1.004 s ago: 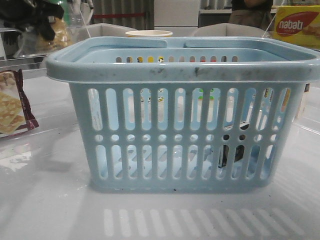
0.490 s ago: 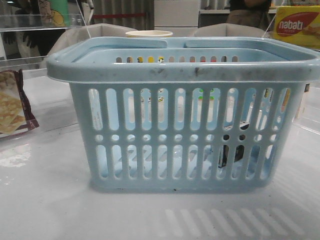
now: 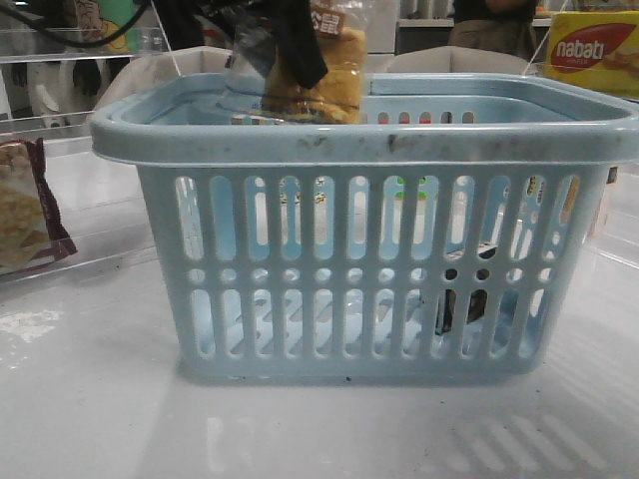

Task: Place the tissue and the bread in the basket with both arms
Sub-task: 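Lower the bread into the basket and open the left gripper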

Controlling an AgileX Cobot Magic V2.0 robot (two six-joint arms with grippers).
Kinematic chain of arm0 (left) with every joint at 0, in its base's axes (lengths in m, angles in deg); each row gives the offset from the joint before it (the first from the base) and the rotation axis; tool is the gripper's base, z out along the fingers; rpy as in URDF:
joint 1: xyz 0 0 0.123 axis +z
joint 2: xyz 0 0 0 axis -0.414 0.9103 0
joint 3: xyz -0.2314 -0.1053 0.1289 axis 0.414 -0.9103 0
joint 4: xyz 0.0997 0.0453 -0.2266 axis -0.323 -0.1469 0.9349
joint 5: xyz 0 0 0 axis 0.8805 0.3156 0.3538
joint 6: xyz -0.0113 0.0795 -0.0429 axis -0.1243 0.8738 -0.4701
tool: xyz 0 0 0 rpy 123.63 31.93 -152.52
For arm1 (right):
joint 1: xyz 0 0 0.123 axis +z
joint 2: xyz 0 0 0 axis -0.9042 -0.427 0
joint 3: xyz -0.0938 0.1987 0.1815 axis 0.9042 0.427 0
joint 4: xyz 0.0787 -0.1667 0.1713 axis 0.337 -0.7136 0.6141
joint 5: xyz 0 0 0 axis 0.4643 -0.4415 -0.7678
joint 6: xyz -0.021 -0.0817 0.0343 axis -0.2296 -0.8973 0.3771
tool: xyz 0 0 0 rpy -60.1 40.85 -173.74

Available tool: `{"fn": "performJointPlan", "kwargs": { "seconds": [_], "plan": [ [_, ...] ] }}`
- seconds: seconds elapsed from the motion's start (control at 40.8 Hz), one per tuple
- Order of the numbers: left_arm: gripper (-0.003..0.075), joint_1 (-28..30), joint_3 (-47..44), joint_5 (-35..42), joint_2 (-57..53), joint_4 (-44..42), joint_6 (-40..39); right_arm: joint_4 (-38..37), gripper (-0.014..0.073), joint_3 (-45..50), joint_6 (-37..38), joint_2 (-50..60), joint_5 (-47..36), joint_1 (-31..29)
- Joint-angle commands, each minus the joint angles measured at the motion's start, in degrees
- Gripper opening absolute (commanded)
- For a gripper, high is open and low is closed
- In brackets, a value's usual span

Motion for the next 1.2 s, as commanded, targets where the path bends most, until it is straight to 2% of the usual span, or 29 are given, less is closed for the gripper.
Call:
{"fn": "performJointPlan", "kwargs": {
  "seconds": [0.0,0.269,0.882,1.004,1.176],
  "plan": [
    [0.0492,-0.4,1.8,3.1,-4.1,1.9,0.1,-0.5,0.0556,-1.4,-0.4,0.2,-3.9,0.1],
    [0.0488,-0.4,-2.5,4.0,-13.1,3.8,0.0,-0.5,0.0556,-1.4,-0.4,0.2,-3.9,0.1],
    [0.0488,-0.4,-37.6,6.3,-50.4,3.4,-0.2,-0.5,0.0556,-1.4,-0.4,0.2,-3.9,0.1],
    [0.0488,-0.4,-43.0,6.3,-57.3,0.0,-5.0,-0.5,0.0556,-1.4,-0.4,0.2,-3.9,0.1],
    [0.0488,-0.4,-48.5,6.2,-64.5,-10.6,-16.1,-0.5,0.0556,-1.4,-0.4,0.2,-3.6,0.1]
  ]
}}
